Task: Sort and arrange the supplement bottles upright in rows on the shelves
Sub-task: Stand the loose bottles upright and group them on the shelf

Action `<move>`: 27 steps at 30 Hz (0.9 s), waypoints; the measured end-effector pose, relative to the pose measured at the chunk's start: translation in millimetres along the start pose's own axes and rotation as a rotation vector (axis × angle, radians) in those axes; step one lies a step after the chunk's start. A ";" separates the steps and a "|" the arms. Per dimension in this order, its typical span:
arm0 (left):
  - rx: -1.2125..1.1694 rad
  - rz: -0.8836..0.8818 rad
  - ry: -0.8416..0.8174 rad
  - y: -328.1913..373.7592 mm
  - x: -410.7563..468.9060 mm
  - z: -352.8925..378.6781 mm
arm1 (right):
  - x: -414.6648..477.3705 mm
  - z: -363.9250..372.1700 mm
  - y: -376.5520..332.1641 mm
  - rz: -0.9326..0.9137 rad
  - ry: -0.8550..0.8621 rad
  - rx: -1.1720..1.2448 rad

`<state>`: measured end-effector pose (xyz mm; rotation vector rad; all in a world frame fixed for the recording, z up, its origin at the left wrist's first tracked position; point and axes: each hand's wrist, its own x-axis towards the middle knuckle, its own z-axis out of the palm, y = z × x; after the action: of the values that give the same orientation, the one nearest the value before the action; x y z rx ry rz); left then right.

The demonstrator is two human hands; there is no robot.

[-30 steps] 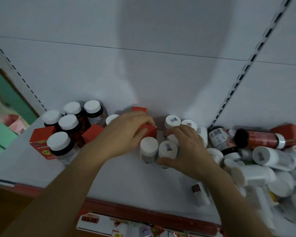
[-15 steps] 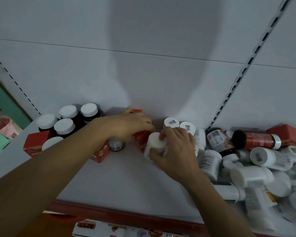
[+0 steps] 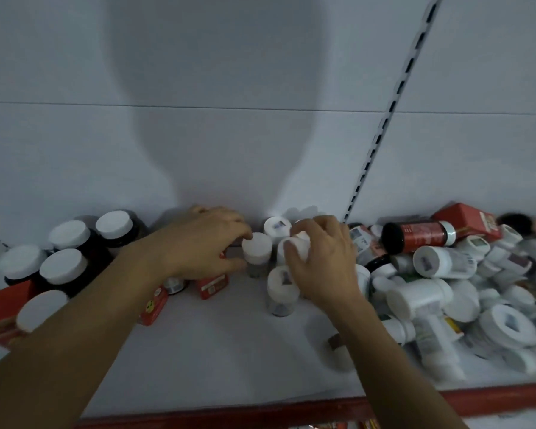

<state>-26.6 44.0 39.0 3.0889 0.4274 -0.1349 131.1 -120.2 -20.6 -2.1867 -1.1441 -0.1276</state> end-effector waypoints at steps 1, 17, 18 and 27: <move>-0.019 -0.010 0.041 2.6 4.7 1.0 | 5.1 -15.2 15.8 0.054 0.041 -0.010; -0.118 0.024 0.070 77.3 66.1 44.6 | 63.2 -126.9 149.3 0.145 -0.334 -0.201; -0.142 0.022 0.098 76.0 63.3 44.0 | 56.0 -127.3 139.1 0.167 -0.255 -0.076; -0.143 -0.329 0.263 3.7 -34.7 28.1 | 0.7 -65.6 32.6 0.279 -0.039 0.777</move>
<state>-61.2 30.2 14.1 2.8769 0.9093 0.2885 169.9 -171.7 14.2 -1.6155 -0.7183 0.4171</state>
